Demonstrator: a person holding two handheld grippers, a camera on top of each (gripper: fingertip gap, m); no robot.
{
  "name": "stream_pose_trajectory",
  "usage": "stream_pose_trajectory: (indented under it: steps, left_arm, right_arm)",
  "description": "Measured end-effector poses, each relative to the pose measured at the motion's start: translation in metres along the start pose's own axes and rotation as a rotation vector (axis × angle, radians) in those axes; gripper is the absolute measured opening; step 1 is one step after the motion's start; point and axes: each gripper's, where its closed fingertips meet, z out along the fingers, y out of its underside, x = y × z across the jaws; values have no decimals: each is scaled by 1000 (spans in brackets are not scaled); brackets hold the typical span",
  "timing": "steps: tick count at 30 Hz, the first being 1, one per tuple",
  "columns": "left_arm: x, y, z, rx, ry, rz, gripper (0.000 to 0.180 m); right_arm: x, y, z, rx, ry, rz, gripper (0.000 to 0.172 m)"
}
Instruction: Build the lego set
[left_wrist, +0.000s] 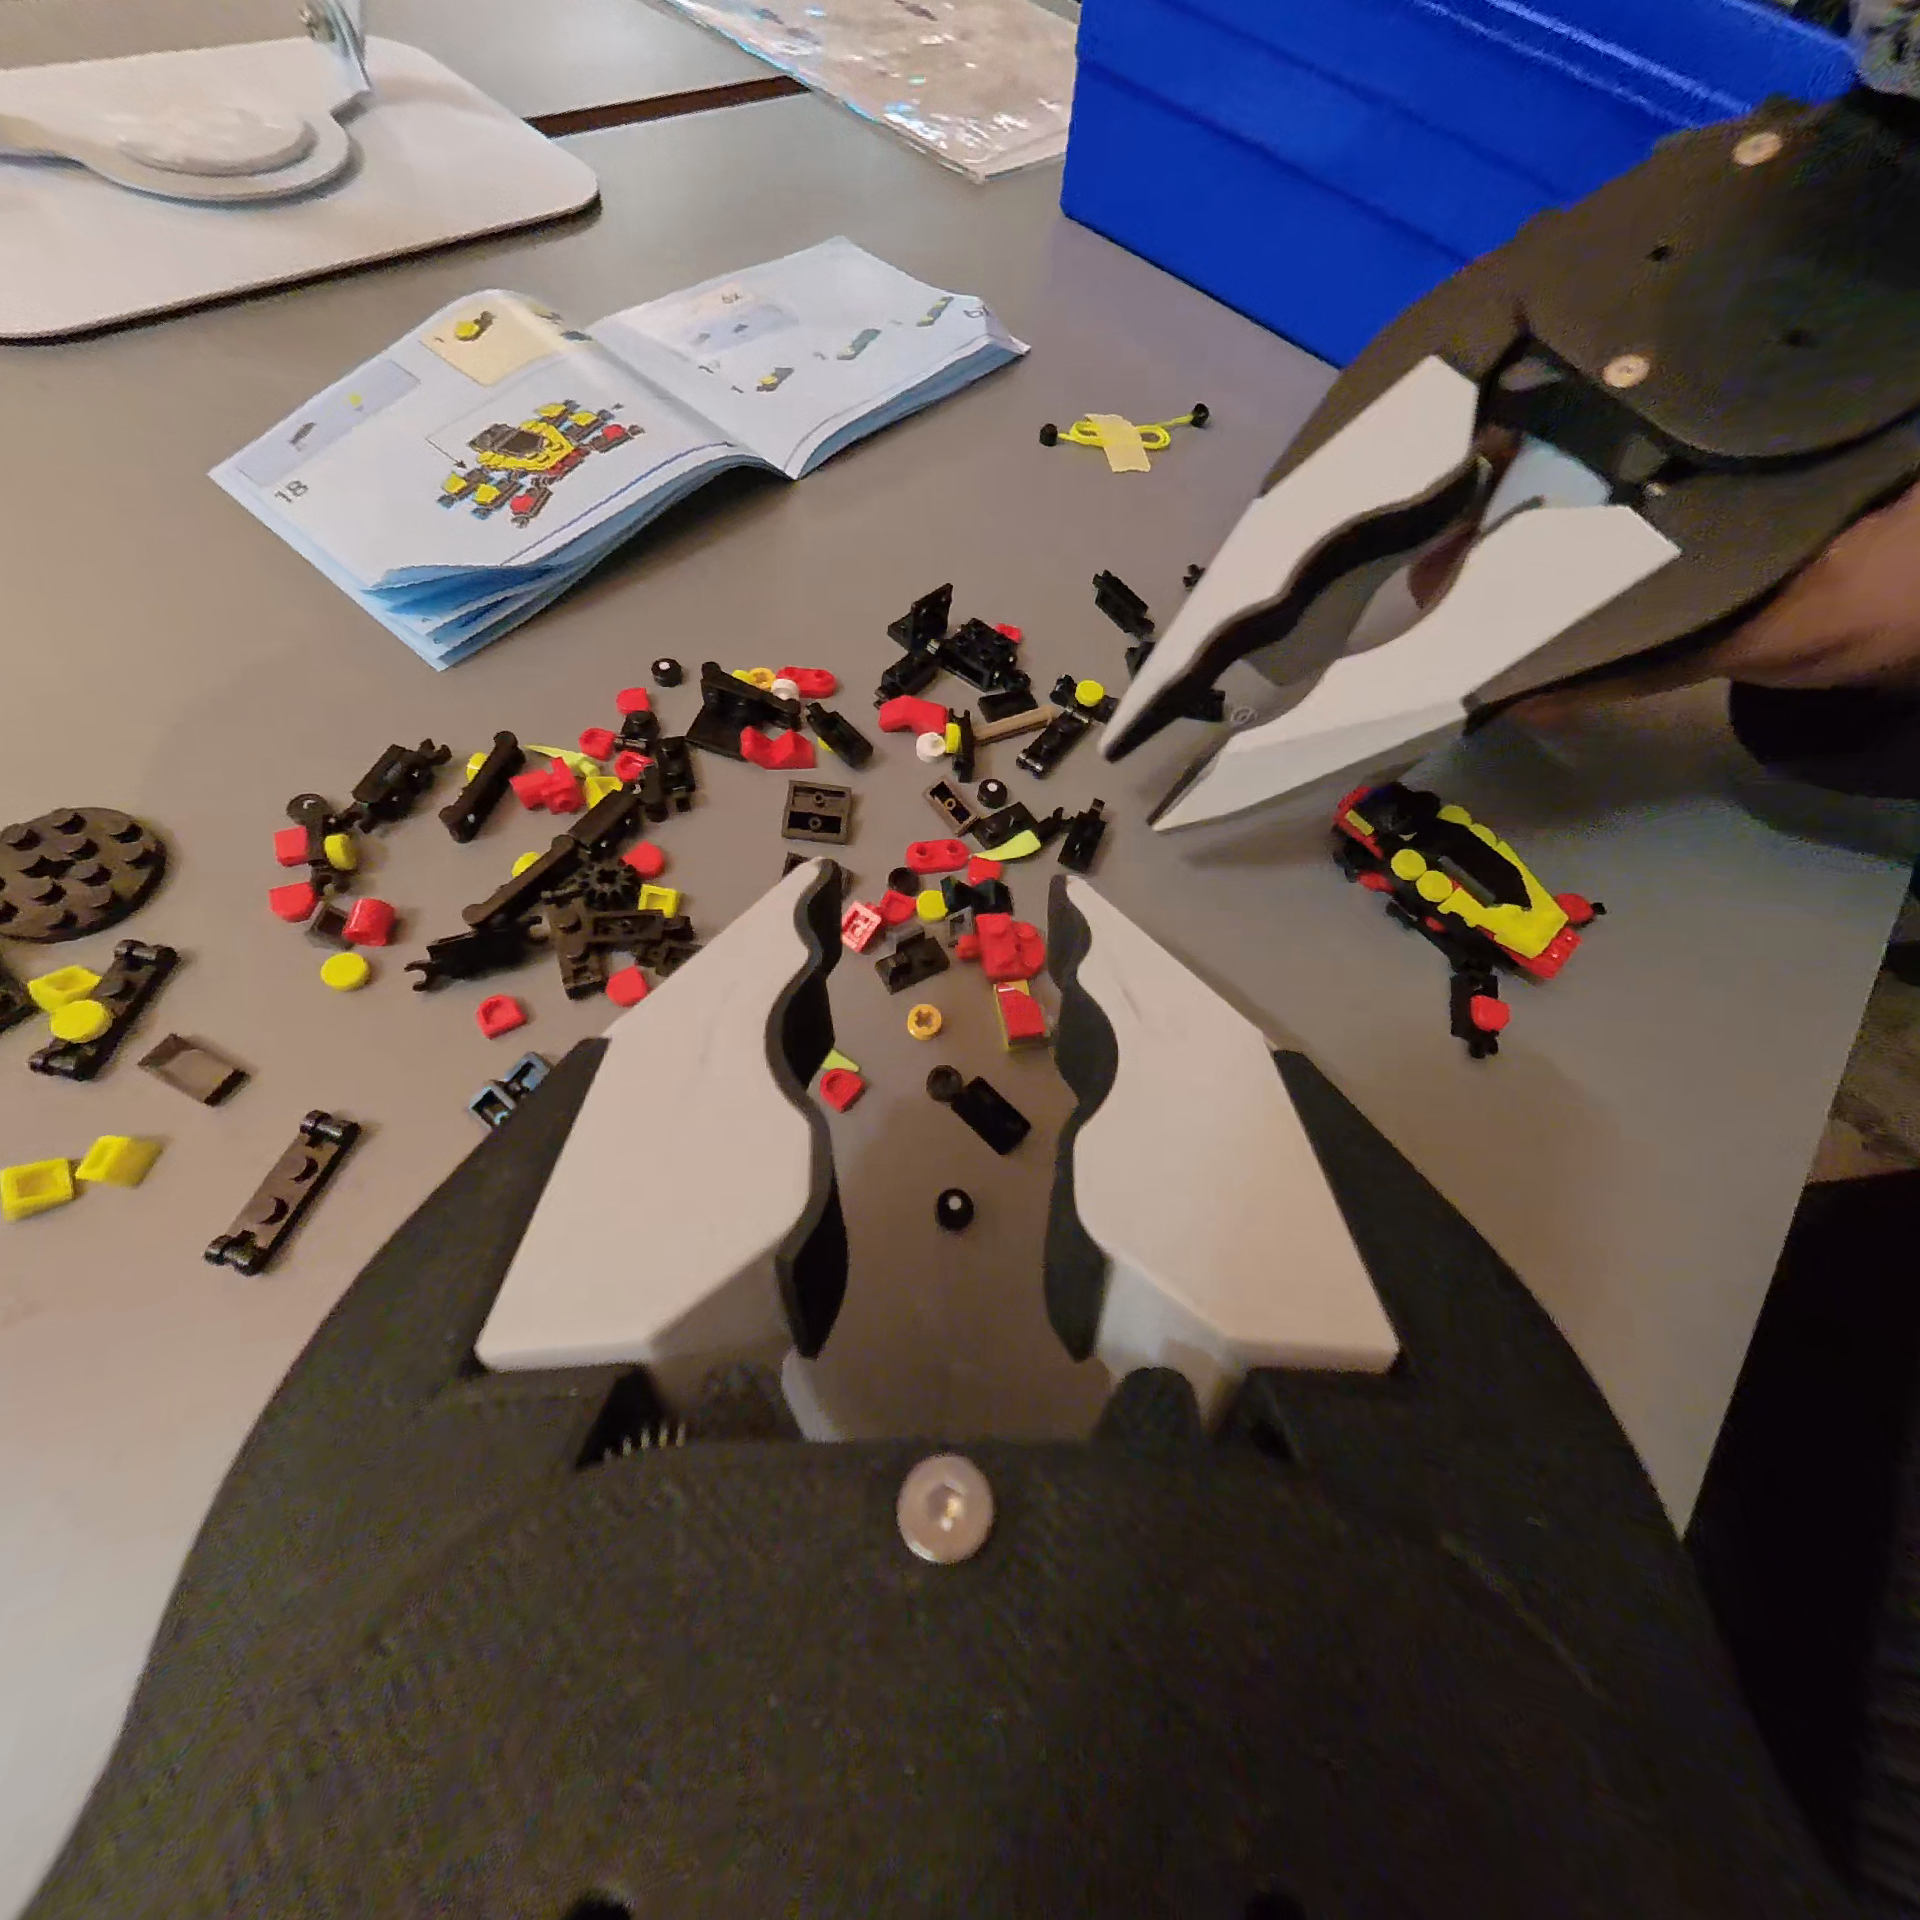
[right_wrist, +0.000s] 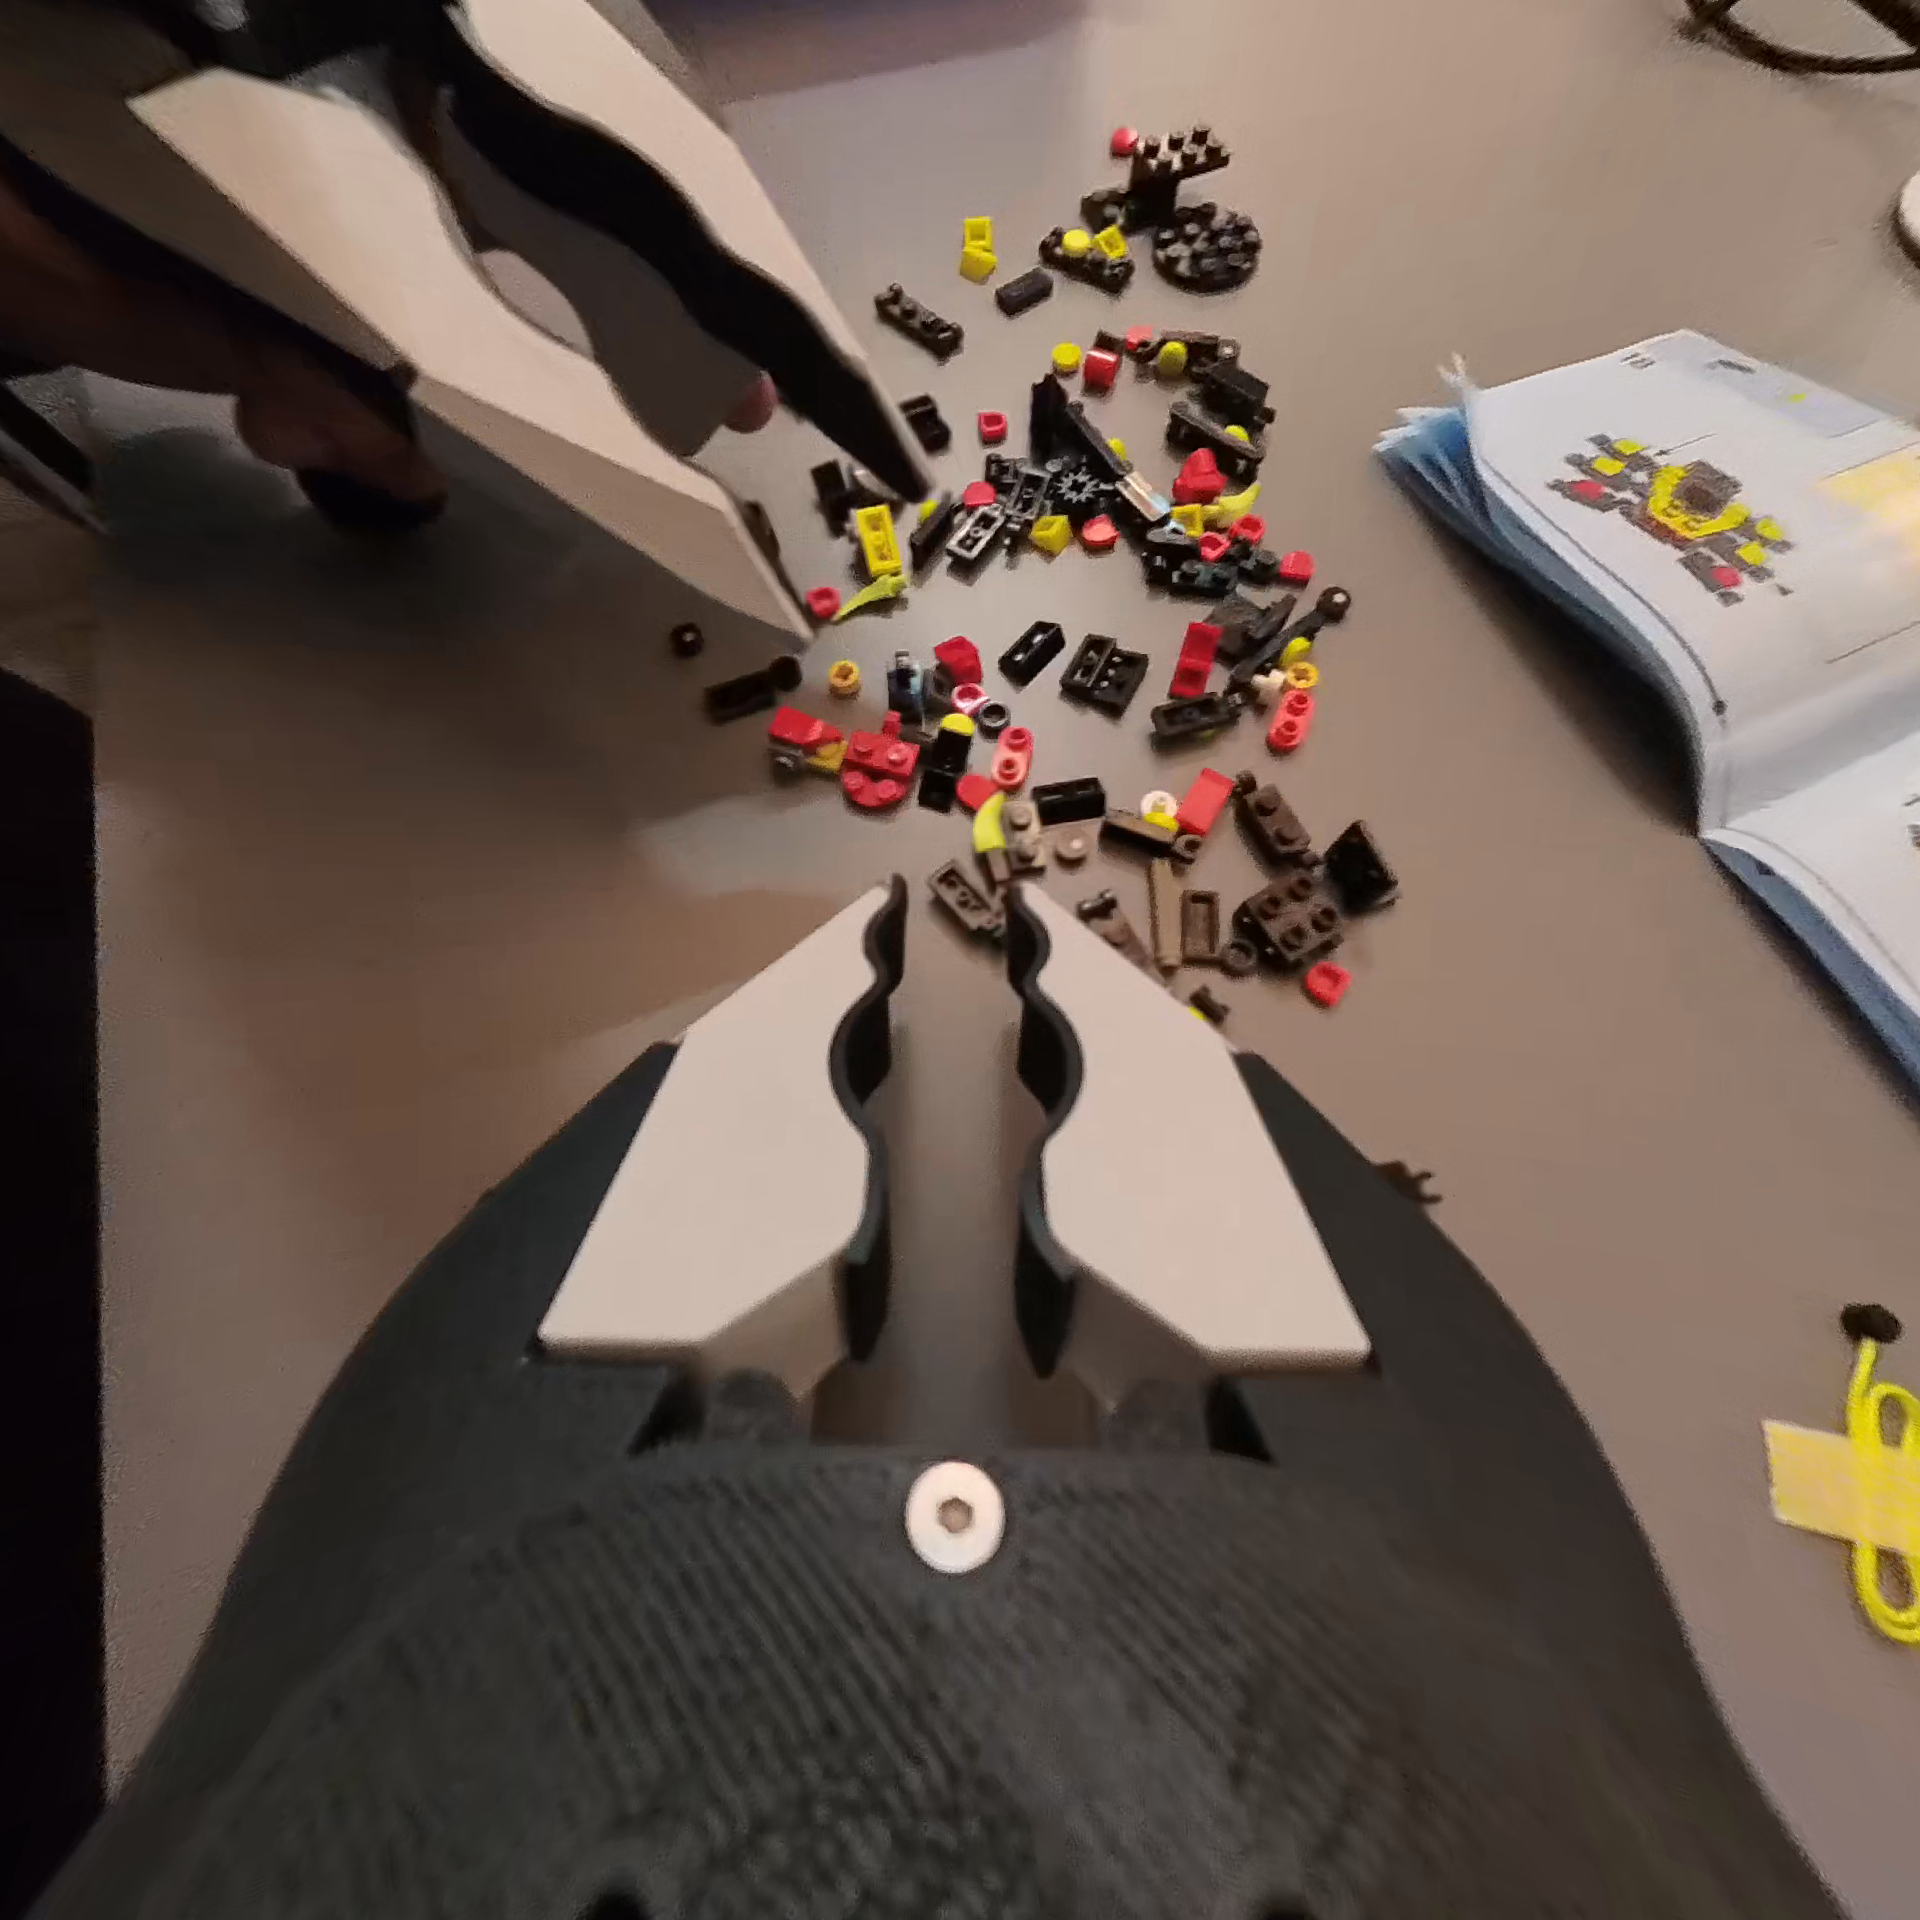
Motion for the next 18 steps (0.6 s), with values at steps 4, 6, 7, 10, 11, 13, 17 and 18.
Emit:
stream_pose_trajectory:
  steps: [4,6,7,10,11,13,17,18]
  left_arm:
    - [1,-4,-3,15,-3,8,37]
    - [3,-3,-3,9,2,10,37]
    - [4,-2,-2,3,5,13,37]
    - [7,0,-2,-7,13,25,37]
    - [8,1,-2,-8,17,31,38]
    - [12,0,-2,-7,36,42,37]
    - [25,-2,-4,13,96,82,38]
    - [29,-4,-5,26,116,96,38]
  right_arm:
    - [6,2,7,-24,-36,-22,20]
    - [5,11,13,-77,-50,-38,18]
    - [4,14,16,-87,-50,-42,16]
    - [1,14,15,-82,-64,-2,10]
    - [-1,12,13,-71,-94,46,8]
    - [-7,-1,7,0,-176,190,6]
    - [-20,-39,-20,215,-463,553,6]
    - [-21,-48,-28,260,-537,631,6]
